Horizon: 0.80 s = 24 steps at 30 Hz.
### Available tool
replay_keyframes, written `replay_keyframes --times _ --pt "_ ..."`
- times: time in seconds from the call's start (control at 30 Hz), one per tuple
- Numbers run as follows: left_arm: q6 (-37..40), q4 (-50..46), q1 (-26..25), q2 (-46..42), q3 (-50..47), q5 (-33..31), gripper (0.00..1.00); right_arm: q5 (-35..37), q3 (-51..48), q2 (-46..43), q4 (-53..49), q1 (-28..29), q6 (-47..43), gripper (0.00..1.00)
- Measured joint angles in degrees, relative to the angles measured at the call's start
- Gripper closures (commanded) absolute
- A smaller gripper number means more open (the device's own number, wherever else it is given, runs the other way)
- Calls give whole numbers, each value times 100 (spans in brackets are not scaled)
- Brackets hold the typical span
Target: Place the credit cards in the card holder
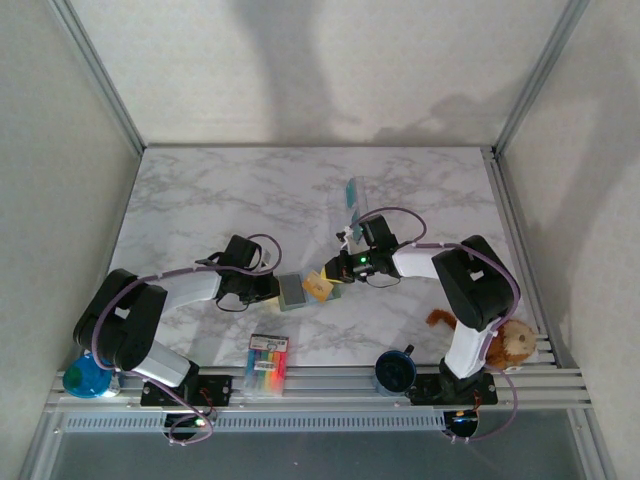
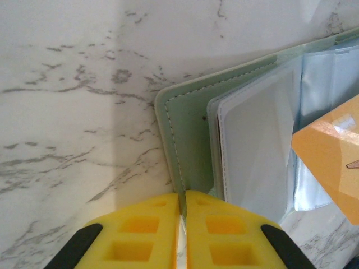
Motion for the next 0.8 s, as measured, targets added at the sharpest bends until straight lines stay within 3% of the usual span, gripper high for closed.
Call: replay_keyframes --times 0.8 --pt "4 -13 0 -17 0 -17 90 -267 -282 2 848 -11 562 100"
